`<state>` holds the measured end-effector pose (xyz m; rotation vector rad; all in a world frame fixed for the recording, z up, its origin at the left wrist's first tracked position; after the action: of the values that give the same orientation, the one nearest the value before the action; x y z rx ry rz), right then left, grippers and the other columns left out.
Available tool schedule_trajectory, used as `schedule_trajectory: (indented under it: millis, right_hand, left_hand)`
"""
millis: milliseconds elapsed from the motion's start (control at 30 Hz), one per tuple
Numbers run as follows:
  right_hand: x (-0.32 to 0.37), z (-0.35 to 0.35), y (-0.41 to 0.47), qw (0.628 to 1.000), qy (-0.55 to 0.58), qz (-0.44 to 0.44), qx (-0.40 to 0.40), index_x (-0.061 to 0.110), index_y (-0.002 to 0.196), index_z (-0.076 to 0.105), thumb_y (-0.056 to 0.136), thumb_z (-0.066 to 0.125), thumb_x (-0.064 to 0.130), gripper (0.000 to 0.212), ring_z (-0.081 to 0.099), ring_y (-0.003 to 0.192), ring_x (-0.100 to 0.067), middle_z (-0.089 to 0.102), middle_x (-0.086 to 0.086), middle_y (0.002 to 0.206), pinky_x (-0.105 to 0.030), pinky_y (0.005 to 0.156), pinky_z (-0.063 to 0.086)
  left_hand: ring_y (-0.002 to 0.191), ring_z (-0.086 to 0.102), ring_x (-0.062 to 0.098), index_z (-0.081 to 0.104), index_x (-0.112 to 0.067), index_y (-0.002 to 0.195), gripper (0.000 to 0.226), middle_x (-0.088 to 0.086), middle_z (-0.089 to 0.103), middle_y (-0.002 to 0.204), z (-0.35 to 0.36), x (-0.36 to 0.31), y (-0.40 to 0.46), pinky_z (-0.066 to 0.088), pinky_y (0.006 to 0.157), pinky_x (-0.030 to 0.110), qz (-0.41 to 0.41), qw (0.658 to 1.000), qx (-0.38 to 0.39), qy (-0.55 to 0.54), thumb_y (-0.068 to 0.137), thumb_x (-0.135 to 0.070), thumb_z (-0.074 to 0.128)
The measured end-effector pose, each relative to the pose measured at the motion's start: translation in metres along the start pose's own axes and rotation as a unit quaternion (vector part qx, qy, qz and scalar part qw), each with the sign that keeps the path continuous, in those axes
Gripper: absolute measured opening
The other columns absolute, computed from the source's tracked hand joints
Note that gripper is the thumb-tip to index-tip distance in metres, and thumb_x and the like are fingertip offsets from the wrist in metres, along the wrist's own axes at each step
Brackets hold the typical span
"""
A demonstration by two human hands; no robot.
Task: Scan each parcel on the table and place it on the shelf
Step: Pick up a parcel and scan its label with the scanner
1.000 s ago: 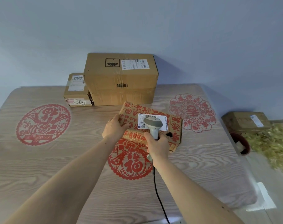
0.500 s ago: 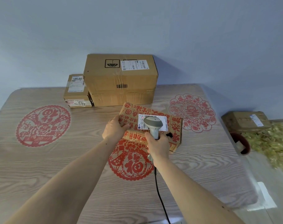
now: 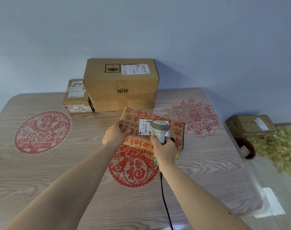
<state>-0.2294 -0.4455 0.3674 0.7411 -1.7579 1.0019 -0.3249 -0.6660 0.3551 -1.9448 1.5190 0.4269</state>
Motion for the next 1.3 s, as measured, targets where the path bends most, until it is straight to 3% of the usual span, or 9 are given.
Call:
schedule_trajectory:
  millis: [133, 300, 467, 567, 767, 1100, 1300]
  right_hand:
    - [0.014, -0.033, 0.008, 0.998, -0.015, -0.037, -0.048, 0.011, 0.079, 0.062, 0.084, 0.073, 0.027, 0.020, 0.053, 0.054, -0.012, 0.057, 0.001, 0.062, -0.028, 0.053, 0.044]
    - [0.018, -0.091, 0.023, 0.992, -0.023, -0.048, -0.118, 0.011, 0.079, 0.060, 0.087, 0.072, 0.039, 0.031, 0.053, 0.059, -0.011, 0.058, 0.003, 0.066, -0.027, 0.056, 0.041]
    - [-0.005, -0.143, 0.045, 0.984, -0.073, -0.032, -0.159, 0.010, 0.085, 0.058, 0.093, 0.063, 0.034, 0.026, 0.057, 0.069, -0.021, 0.060, -0.004, 0.075, -0.029, 0.054, 0.038]
    - [-0.035, -0.161, 0.065, 0.979, -0.126, -0.003, -0.158, 0.005, 0.095, 0.059, 0.094, 0.062, 0.026, 0.021, 0.060, 0.080, -0.032, 0.062, -0.011, 0.085, -0.033, 0.061, 0.040]
    - [-0.089, -0.175, 0.092, 0.966, -0.215, 0.059, -0.129, 0.000, 0.105, 0.061, 0.088, 0.070, 0.032, 0.037, 0.063, 0.088, -0.037, 0.065, -0.019, 0.102, -0.040, 0.072, 0.050]
    - [-0.115, -0.173, 0.101, 0.960, -0.250, 0.080, -0.099, 0.007, 0.094, 0.058, 0.082, 0.079, 0.021, 0.028, 0.054, 0.076, -0.027, 0.063, -0.012, 0.088, -0.034, 0.069, 0.042]
    - [-0.121, -0.173, 0.103, 0.950, -0.284, 0.094, -0.091, 0.010, 0.097, 0.058, 0.077, 0.083, 0.029, 0.037, 0.062, 0.084, -0.033, 0.067, -0.013, 0.096, -0.037, 0.070, 0.047]
  left_hand:
    - [0.113, 0.061, 0.025, 0.046, -0.025, 0.141, 0.058, 0.001, 0.064, 0.123, -0.002, -0.002, -0.001, 0.051, 0.079, 0.038, -0.006, 1.000, 0.004, 0.010, 0.090, -0.042, 0.067]
    - [0.110, 0.062, 0.025, 0.051, -0.022, 0.136, 0.053, 0.002, 0.066, 0.120, 0.000, -0.004, 0.002, 0.054, 0.084, 0.041, -0.008, 1.000, 0.010, 0.006, 0.089, -0.041, 0.068]
    - [0.113, 0.060, 0.023, 0.046, -0.027, 0.144, 0.067, 0.001, 0.063, 0.126, 0.004, 0.003, 0.004, 0.055, 0.089, 0.040, -0.063, 0.994, -0.010, -0.085, 0.082, -0.038, 0.071]
    - [0.105, 0.061, 0.019, 0.045, -0.030, 0.145, 0.065, -0.001, 0.061, 0.128, 0.010, 0.006, 0.000, 0.056, 0.086, 0.039, -0.094, 0.983, -0.036, -0.154, 0.085, -0.030, 0.068]
    - [0.110, 0.060, 0.022, 0.040, -0.038, 0.148, 0.070, 0.000, 0.057, 0.133, 0.019, 0.015, -0.003, 0.054, 0.092, 0.041, -0.122, 0.968, -0.062, -0.209, 0.084, -0.031, 0.066]
    - [0.112, 0.057, 0.020, 0.037, -0.040, 0.148, 0.071, 0.001, 0.053, 0.132, 0.026, 0.021, -0.004, 0.052, 0.093, 0.038, -0.115, 0.965, -0.073, -0.226, 0.084, -0.037, 0.066]
    - [0.112, 0.057, 0.020, 0.037, -0.041, 0.148, 0.072, 0.001, 0.054, 0.130, 0.027, 0.022, -0.005, 0.051, 0.097, 0.041, -0.121, 0.962, -0.073, -0.232, 0.082, -0.037, 0.065]
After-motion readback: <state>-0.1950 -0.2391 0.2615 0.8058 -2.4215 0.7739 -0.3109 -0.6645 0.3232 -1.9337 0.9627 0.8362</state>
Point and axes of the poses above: each hand's wrist, its own y-axis towards the middle knuckle, its own z-axis out of the palm, x = y × z, the point moved 8 cm from there along y, towards the middle knuckle
